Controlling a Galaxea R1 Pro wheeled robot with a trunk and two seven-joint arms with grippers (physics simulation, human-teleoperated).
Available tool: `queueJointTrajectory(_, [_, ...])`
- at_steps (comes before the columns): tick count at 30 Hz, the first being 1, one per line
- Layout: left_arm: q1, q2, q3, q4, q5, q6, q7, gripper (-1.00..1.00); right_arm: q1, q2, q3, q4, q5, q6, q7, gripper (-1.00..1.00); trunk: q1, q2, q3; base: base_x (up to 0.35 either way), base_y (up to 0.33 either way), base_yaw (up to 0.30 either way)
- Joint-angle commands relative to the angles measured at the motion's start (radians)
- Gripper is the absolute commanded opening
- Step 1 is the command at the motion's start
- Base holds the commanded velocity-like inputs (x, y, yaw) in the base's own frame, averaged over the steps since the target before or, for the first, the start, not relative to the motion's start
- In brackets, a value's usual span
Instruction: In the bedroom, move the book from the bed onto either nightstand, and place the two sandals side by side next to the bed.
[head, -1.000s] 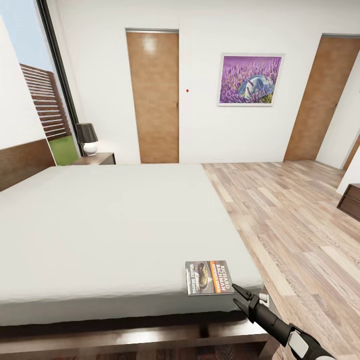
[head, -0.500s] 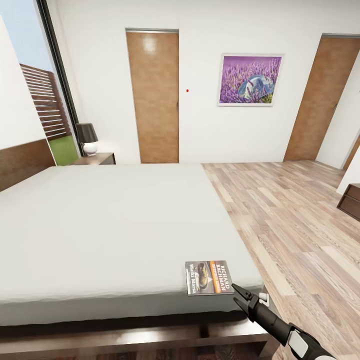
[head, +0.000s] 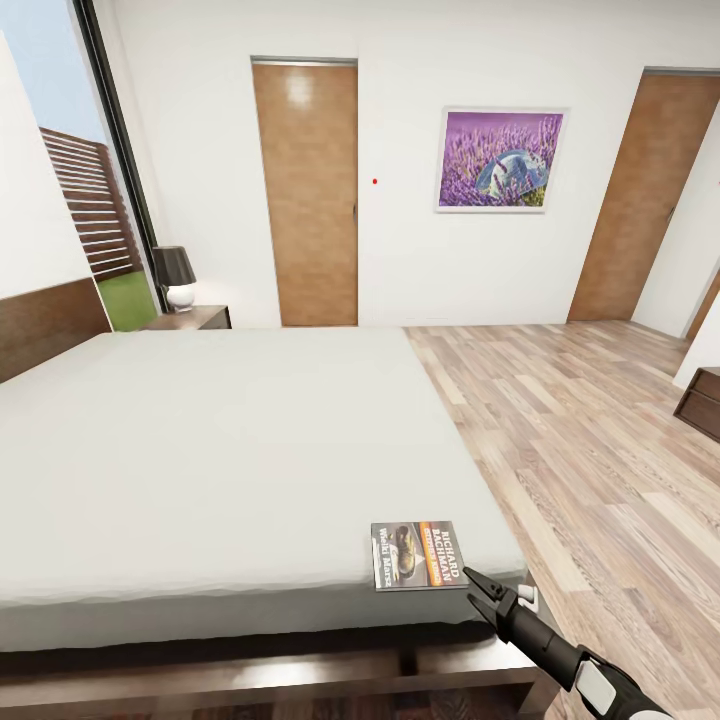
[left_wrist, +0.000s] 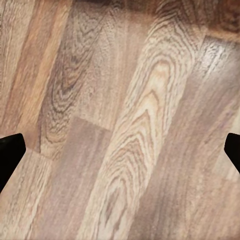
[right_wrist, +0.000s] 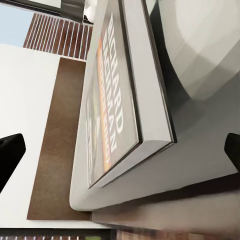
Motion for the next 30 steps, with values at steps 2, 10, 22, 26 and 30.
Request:
queueJointTrajectory(2, [-0.001,0.0,-0.008,0.001,0.01,-0.002,-0.004,1.0,0.0,0.0,0.002,0.0,-0.008,0.01,0.001,1.0,0.0,0.0,-0.001,0.0,0.0,0.0])
queueJointTrajectory(10, [-0.001,0.0,-0.008,0.001,0.01,-0.002,-0.003,1.0,-0.001,0.0,0.002,0.0,-0.007,0.009,0.001,1.0,0.0,0.0,-0.001,0.0,0.0,0.0])
queueJointTrajectory(22, [-0.001,0.0,-0.008,0.001,0.01,-0.002,-0.004,1.0,-0.001,0.0,0.003,0.0,-0.007,0.009,0.001,1.0,0.015,-0.028,-0.013,0.0,0.0,0.0])
queueJointTrajectory(26, [-0.001,0.0,-0.008,0.001,0.01,-0.002,-0.003,1.0,-0.001,0.0,0.003,0.0,-0.007,0.009,0.001,1.0,0.015,-0.028,-0.013,0.0,0.0,0.0])
queueJointTrajectory(30, [-0.001,0.0,-0.008,0.001,0.01,-0.002,-0.003,1.0,-0.001,0.0,0.003,0.0,-0.007,0.009,0.001,1.0,0.015,-0.028,-0.013,0.0,0.0,0.0])
